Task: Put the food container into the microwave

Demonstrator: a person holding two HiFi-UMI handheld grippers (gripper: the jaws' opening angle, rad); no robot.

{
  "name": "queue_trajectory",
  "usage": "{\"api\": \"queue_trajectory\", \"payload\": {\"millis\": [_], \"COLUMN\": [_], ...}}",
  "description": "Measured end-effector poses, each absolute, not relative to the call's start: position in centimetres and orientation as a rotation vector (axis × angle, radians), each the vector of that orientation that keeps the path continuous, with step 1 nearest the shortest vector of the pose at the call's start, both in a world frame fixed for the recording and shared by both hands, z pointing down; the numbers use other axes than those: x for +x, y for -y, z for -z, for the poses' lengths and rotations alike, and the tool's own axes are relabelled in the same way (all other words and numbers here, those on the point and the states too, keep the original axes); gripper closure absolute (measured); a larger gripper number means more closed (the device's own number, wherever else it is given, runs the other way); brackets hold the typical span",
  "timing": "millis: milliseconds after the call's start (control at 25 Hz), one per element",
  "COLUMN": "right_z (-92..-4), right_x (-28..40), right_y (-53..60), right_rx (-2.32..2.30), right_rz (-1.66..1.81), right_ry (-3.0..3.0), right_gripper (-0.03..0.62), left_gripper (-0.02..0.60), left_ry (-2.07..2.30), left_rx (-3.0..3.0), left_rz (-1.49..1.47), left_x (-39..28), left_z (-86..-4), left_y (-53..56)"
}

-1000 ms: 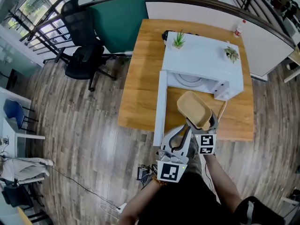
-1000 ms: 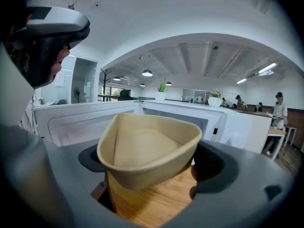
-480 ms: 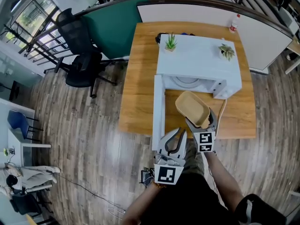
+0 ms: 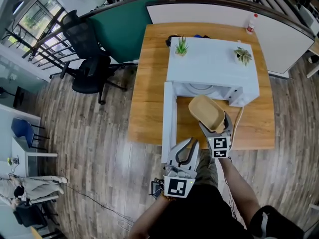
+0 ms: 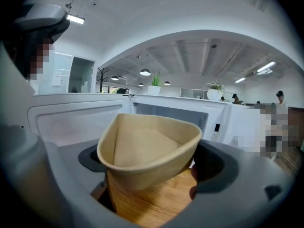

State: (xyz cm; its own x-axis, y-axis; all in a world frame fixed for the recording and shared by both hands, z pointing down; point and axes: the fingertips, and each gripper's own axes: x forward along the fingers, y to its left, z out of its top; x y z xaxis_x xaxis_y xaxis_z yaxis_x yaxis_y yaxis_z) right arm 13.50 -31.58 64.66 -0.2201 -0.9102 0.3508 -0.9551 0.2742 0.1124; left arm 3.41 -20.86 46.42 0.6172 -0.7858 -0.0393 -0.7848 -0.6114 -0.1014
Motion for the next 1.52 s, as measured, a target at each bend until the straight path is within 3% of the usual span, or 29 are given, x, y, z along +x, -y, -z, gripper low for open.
{"api": "queue_trajectory", "payload": {"millis": [1520], "right_z": [-68.9], "right_x": [15.0], "right_y": [43.1], "right_rx": [1.734], "right_rz": [-0.226], "right_ry": [2.191], "right_gripper": [0.054], "left_gripper": [0.517], "left_ry": [-1.358], "left_rx": [-2.744], "left_rz": [0.081], "left_x": [4.5], "left_z": [-47.8], "left_y": [24.8]}}
